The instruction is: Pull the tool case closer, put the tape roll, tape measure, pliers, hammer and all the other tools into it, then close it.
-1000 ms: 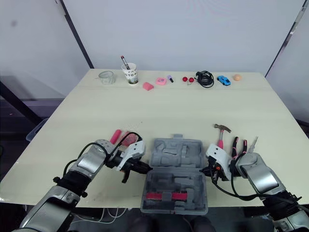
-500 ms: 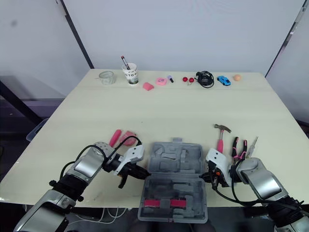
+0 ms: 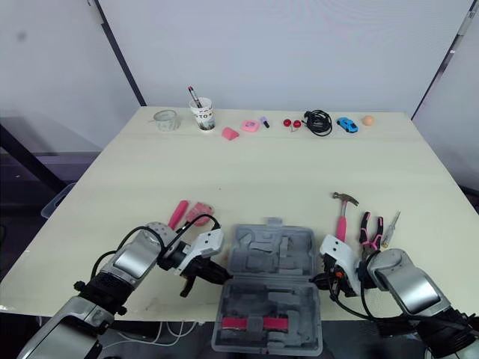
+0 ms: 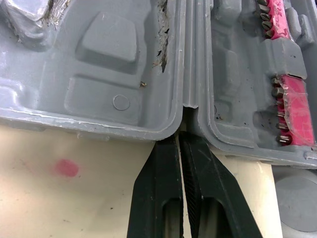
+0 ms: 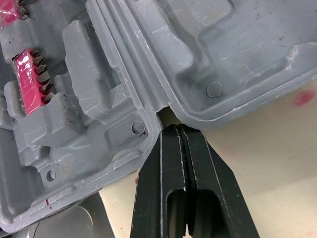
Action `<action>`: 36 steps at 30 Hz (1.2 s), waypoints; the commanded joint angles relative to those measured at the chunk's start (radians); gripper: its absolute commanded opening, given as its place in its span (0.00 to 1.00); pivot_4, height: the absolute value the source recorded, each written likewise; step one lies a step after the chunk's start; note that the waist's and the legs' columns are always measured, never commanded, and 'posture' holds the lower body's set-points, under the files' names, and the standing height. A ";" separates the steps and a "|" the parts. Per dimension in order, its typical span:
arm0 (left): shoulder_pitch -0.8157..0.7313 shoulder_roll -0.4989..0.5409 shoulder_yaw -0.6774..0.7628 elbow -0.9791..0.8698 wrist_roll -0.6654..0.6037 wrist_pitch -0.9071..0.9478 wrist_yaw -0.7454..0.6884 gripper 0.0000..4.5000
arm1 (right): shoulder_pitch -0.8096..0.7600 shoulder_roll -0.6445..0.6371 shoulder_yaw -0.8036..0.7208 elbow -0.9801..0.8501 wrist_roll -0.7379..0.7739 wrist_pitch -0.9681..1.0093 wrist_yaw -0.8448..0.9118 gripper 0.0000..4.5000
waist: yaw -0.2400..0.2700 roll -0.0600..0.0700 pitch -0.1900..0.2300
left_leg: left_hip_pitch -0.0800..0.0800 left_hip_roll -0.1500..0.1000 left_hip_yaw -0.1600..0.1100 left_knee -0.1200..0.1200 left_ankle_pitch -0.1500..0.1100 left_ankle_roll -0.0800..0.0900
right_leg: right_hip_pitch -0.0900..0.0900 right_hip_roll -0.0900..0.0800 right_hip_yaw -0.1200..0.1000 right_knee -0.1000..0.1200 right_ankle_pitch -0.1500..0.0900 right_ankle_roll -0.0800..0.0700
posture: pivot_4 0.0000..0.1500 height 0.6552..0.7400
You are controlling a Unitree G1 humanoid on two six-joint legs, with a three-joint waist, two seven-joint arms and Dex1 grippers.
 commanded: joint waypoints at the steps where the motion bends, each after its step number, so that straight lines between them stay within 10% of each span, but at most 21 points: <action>1: 0.013 -0.006 -0.034 -0.019 -0.012 0.001 -0.016 0.04 | -0.003 0.011 0.016 -0.038 0.031 -0.009 -0.001 0.00 | 0.000 0.000 0.000 | 0.000 0.000 0.000 0.000 0.000 0.000 | 0.000 0.000 0.000 0.000 0.000 0.000 | 1.00 1.00; 36: 0.014 0.027 -0.029 -0.005 -0.007 -0.007 -0.021 0.04 | -0.038 0.056 0.012 0.026 0.027 -0.085 -0.038 0.00 | -0.002 0.000 0.000 | 0.001 0.001 0.000 0.000 0.000 0.000 | 0.000 0.002 0.001 0.001 0.000 0.000 | 1.00 1.00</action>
